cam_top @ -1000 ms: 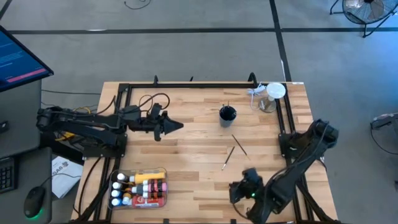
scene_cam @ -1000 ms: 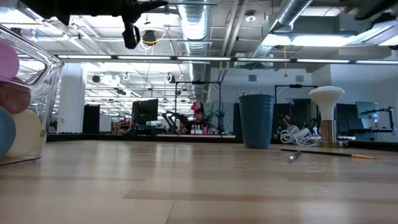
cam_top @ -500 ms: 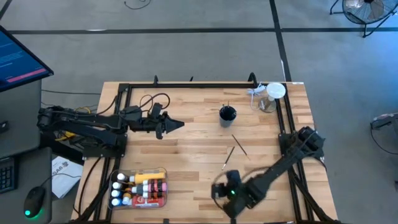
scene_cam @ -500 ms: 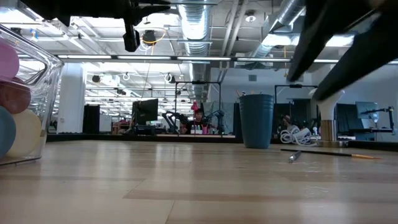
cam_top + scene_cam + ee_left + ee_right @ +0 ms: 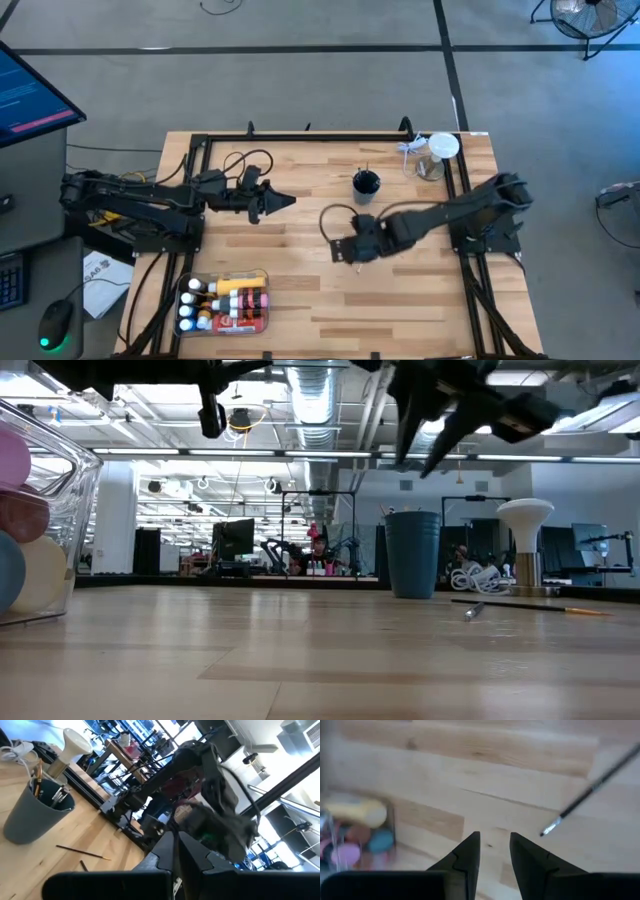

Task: Pick & Place Paint Supplies
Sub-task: Put the left paint brush into the blue cup

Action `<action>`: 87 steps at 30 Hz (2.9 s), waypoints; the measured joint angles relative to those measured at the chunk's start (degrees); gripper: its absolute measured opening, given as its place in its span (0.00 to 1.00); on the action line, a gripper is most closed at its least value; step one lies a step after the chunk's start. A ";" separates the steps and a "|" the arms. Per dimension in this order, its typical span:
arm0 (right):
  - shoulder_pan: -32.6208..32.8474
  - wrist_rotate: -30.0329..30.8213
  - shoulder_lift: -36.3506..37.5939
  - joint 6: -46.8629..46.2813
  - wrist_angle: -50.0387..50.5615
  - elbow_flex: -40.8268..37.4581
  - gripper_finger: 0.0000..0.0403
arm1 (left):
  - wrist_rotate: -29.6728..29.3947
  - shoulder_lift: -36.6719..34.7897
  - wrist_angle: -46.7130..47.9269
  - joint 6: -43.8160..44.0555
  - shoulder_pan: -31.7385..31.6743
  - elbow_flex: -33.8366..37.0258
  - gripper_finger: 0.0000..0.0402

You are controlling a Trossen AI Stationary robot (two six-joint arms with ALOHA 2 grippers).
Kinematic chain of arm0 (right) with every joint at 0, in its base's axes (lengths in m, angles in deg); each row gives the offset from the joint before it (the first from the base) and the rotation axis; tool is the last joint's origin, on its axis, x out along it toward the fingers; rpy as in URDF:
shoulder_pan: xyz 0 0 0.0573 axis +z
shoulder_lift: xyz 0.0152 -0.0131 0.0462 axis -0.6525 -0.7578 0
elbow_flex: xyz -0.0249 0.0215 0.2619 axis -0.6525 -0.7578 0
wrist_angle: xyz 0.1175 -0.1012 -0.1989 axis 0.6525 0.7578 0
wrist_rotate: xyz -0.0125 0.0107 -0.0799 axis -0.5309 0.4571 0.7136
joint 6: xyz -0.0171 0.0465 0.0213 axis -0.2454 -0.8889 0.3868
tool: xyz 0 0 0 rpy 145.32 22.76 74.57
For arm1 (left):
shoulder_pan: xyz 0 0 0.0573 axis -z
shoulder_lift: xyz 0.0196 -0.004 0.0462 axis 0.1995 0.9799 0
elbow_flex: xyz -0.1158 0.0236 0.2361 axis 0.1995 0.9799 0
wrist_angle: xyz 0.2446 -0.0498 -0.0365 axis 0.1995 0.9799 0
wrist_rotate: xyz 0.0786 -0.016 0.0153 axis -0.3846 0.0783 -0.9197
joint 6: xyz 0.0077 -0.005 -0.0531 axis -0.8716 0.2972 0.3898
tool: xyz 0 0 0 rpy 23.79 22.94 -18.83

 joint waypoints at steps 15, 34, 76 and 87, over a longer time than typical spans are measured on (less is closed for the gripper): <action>-3.34 -18.81 1.86 105.76 2.83 0.00 0.23 | -0.13 0.00 -0.51 0.15 0.00 0.00 0.00; -4.07 -12.24 -8.21 117.59 15.01 -0.06 0.22 | 0.86 0.00 -0.67 2.03 0.00 0.00 0.00; -7.52 -20.12 -8.03 134.73 -3.75 -8.25 0.22 | -14.19 0.00 -2.94 4.48 12.07 0.00 0.00; -4.50 -20.10 -8.05 134.72 -5.40 -8.44 0.22 | -14.43 0.02 -2.94 4.46 12.02 0.00 0.00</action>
